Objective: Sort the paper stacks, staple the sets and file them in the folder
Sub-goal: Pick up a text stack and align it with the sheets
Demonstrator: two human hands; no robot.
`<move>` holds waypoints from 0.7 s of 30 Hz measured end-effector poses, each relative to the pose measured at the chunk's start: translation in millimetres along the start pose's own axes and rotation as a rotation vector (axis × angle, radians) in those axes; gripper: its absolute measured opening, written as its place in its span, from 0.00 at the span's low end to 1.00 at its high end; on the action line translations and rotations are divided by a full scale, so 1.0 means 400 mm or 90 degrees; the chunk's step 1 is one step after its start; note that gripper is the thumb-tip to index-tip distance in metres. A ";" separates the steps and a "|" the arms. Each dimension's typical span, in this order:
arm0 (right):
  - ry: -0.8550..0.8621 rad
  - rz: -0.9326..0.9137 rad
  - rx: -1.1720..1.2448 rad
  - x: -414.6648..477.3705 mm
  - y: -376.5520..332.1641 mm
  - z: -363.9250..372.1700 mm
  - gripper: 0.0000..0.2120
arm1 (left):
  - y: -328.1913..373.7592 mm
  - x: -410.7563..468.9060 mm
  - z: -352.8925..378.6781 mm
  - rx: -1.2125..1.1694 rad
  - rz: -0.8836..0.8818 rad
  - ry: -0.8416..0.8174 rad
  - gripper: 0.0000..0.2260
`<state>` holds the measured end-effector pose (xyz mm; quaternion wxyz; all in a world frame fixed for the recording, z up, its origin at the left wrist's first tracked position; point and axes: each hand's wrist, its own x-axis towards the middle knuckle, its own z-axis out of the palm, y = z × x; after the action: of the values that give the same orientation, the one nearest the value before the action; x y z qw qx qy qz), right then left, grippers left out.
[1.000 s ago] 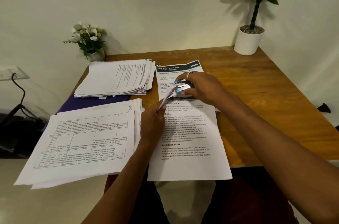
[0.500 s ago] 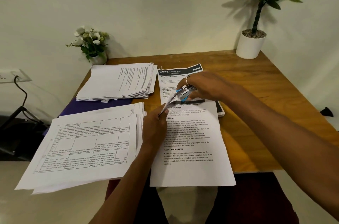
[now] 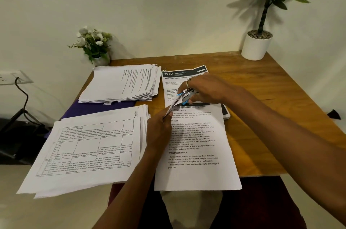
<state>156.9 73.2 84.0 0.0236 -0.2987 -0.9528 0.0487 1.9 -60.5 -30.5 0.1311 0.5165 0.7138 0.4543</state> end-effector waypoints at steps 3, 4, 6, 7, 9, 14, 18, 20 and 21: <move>-0.007 -0.013 0.009 -0.002 0.001 -0.002 0.21 | 0.002 0.001 -0.002 0.004 0.010 -0.005 0.11; -0.012 -0.021 0.009 -0.003 0.000 -0.004 0.21 | 0.003 0.000 -0.002 0.000 0.013 -0.007 0.11; -0.021 -0.034 0.004 -0.007 0.001 -0.013 0.21 | 0.007 -0.002 -0.003 -0.014 0.014 -0.008 0.11; -0.029 -0.040 -0.005 -0.007 0.002 -0.017 0.21 | 0.008 -0.003 -0.004 -0.022 0.013 -0.012 0.11; -0.045 -0.050 -0.032 -0.007 0.001 -0.025 0.21 | 0.007 -0.004 -0.004 -0.038 0.008 -0.022 0.10; -0.069 -0.072 -0.069 -0.006 0.001 -0.040 0.21 | 0.002 -0.003 -0.002 -0.055 0.013 -0.034 0.12; -0.082 -0.064 -0.065 -0.013 -0.002 -0.041 0.22 | 0.000 -0.002 -0.002 -0.051 0.025 -0.021 0.12; -0.091 -0.058 -0.056 -0.015 -0.008 -0.035 0.22 | -0.004 -0.001 -0.001 -0.055 0.035 -0.021 0.12; -0.095 -0.057 -0.054 -0.015 -0.011 -0.030 0.22 | -0.004 -0.001 -0.001 -0.056 0.038 -0.020 0.12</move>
<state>160.4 67.1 96.4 -0.0576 -0.2524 -0.9655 0.0291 1.0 -61.1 -31.7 0.1515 0.5384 0.6756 0.4804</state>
